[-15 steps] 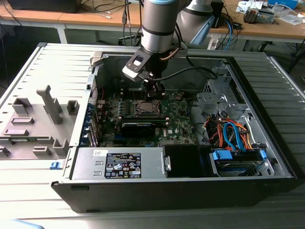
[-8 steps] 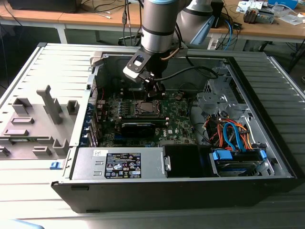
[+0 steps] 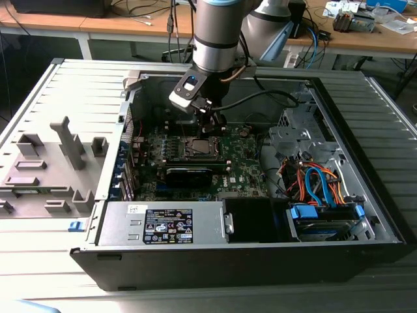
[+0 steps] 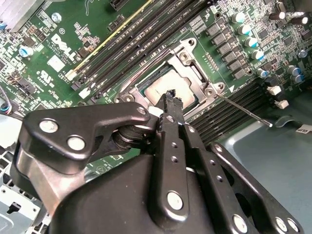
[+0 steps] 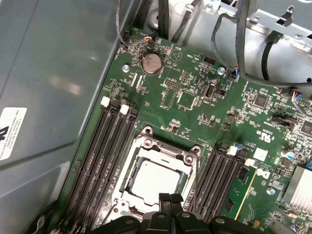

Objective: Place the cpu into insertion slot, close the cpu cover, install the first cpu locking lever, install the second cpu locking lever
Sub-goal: 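Install the first cpu locking lever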

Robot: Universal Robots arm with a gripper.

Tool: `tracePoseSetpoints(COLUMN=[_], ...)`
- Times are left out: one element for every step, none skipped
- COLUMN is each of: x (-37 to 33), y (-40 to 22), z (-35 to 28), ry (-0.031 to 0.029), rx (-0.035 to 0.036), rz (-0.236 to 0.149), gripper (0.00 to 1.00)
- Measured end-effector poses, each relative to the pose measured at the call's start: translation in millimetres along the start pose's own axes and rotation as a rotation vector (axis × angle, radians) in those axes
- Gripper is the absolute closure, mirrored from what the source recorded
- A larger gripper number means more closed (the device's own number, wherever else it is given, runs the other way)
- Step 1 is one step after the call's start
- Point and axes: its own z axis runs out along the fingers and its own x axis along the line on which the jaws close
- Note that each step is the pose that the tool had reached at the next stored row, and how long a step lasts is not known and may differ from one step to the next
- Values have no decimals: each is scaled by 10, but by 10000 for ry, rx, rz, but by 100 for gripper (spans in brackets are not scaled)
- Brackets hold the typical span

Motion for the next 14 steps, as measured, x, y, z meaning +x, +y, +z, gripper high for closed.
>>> tracePoseSetpoints(x=[0, 0, 0, 0, 0, 0, 0, 0, 0, 0, 0, 0, 0, 0], y=[0, 0, 0, 0, 0, 0, 0, 0, 0, 0, 0, 0, 0, 0], z=[0, 0, 0, 0, 0, 0, 0, 0, 0, 0, 0, 0, 0, 0], ry=[-8, -9, -10, -12, -14, -16, -17, -20, -21, -23, -24, -26, -28, -30], rx=[-2, -3, -3, -4, -4, -5, -6, -6, -7, -7, -8, -7, -8, -9], rz=[-128, -153, -178, -204, -231, -263, -289, -329, -350, -377, -407, -430, -469, -506], gripper=[89, 89, 89, 89, 89, 89, 89, 89, 89, 89, 89, 89, 89, 89])
